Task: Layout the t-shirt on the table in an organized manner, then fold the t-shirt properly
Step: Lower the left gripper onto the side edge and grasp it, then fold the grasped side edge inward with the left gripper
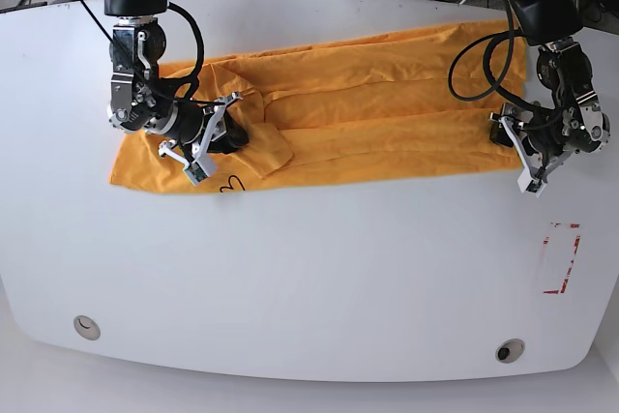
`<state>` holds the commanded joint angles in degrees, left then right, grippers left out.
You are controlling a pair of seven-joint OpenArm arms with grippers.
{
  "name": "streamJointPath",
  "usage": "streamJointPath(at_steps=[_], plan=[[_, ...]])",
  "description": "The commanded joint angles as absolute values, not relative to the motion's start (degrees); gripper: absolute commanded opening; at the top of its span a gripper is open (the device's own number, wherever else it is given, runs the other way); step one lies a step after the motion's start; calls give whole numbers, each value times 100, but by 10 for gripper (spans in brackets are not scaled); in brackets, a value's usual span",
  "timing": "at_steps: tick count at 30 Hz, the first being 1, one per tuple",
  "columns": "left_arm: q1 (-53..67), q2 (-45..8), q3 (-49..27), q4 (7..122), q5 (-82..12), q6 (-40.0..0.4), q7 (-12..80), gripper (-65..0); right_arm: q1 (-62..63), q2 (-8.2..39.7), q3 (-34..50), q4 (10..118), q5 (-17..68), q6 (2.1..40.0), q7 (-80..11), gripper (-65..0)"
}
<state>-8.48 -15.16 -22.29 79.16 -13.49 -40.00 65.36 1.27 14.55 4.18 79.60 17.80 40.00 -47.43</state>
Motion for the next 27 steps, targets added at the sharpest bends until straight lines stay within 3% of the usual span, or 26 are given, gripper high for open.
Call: streamJointPath(at_steps=[27], plan=[[-857, -1508, -1912, 8295, -1358, -4000, 6765, -276, 136, 1455, 400, 7960, 1780, 4000, -4743, -526]])
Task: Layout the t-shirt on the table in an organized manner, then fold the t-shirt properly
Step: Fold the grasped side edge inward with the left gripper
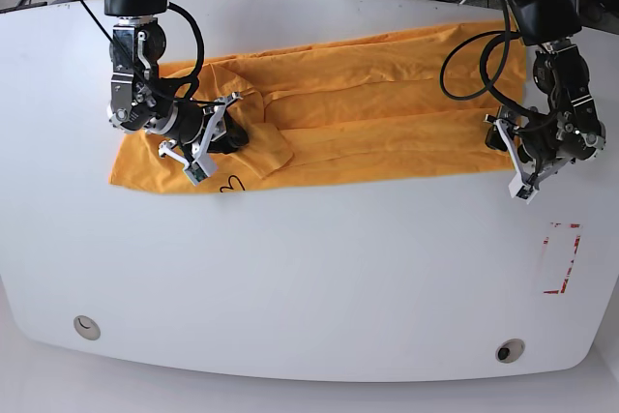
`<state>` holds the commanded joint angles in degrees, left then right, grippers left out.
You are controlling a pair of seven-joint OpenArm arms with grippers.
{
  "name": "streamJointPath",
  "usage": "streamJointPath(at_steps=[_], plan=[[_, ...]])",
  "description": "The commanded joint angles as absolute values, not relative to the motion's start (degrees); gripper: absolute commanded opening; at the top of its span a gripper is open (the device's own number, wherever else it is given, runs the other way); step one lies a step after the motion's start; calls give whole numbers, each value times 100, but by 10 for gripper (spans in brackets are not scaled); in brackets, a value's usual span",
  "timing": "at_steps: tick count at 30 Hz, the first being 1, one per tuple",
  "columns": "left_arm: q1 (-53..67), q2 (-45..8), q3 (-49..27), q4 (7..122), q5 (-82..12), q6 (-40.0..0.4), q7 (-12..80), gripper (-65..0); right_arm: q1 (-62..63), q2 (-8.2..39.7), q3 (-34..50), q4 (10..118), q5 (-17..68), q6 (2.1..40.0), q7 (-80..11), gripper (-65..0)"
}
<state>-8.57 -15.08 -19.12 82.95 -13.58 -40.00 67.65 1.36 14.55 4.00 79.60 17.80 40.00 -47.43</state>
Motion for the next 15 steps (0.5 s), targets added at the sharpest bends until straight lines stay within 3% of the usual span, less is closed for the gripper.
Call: streamJointPath(at_steps=[15], plan=[[-875, -1349, -1903, 8286, -1341, -4000, 6765, -279, 136, 1455, 426, 7960, 1780, 4000, -4743, -526]])
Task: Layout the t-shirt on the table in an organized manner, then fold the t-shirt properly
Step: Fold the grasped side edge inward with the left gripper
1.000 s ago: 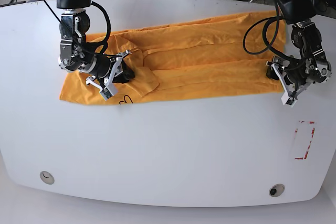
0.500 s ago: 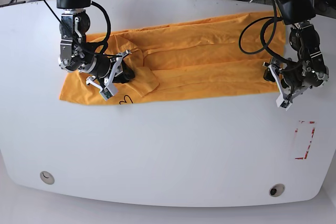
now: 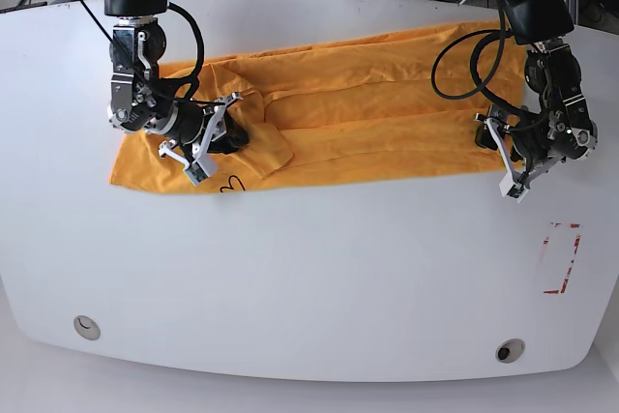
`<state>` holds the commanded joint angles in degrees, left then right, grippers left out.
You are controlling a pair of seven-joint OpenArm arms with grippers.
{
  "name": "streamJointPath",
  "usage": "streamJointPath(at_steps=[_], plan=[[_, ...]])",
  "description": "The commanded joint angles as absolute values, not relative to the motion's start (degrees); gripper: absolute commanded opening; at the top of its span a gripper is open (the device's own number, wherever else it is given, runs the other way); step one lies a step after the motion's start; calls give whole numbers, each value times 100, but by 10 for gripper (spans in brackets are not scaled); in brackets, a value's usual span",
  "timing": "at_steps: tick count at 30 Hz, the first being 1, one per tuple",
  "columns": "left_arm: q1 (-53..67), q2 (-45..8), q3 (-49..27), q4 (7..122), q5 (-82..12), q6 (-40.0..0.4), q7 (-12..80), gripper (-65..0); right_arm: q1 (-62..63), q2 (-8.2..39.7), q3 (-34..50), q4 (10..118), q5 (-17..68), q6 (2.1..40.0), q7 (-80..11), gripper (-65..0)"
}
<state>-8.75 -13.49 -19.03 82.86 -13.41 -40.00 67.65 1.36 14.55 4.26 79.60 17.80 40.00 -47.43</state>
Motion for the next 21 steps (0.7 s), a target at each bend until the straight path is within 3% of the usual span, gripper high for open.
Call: streamJointPath(at_steps=[2, 10, 17, 21], plan=[[-875, -1349, -1877, 8286, -1341, -4000, 6765, -300, 136, 1455, 426, 7960, 1780, 4000, -4743, -526], [-866, -1349, -1807, 8286, -1341, -4000, 6765, -528, 136, 1455, 426, 7960, 1780, 4000, -4743, -526], [-848, -1349, -1815, 8286, -1332, -4000, 6765, -558, 136, 1455, 426, 7960, 1780, 4000, -4743, -526], [-848, -1349, -1815, 8321, -1341, -4000, 6765, -650, 136, 1455, 426, 7960, 1780, 4000, -4743, -526]])
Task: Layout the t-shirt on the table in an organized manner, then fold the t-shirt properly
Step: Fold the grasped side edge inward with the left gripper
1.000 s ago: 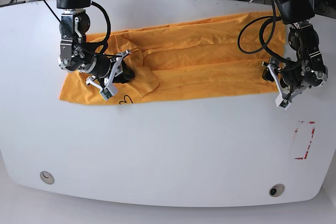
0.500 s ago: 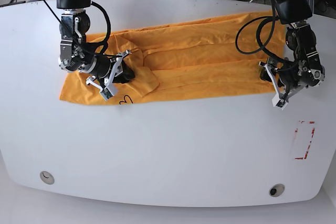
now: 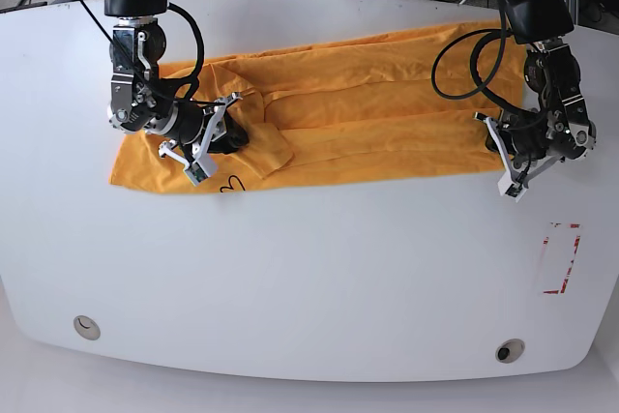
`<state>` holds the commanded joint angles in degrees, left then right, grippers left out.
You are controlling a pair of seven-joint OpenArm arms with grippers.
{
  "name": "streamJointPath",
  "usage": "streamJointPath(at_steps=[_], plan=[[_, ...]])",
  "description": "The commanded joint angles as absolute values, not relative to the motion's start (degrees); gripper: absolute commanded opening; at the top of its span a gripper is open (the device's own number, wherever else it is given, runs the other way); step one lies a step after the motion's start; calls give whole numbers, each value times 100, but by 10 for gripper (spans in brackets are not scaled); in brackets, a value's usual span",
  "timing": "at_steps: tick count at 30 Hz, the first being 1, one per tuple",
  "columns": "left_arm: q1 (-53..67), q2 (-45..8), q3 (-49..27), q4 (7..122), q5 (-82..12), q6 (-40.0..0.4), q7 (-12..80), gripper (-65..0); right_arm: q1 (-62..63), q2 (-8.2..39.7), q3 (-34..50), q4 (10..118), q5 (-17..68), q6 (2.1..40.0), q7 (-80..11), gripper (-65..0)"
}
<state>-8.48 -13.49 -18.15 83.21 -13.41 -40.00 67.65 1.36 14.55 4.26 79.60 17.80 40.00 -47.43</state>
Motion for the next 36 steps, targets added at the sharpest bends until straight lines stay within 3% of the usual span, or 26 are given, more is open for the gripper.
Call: streamJointPath(at_steps=[15, 28, 36], plan=[[-567, -1367, -1824, 8936, -1332, -4000, 6818, -650, 136, 1455, 426, 7960, 1780, 4000, -4743, -526], [-40, -1490, -1833, 10308, -1323, -4000, 7776, -650, 136, 1455, 426, 7952, 1780, 4000, -4743, -526], [321, -1727, -1833, 10492, -1349, -4000, 8000, -650, 145, 1455, 426, 7943, 1780, 4000, -4743, -526]])
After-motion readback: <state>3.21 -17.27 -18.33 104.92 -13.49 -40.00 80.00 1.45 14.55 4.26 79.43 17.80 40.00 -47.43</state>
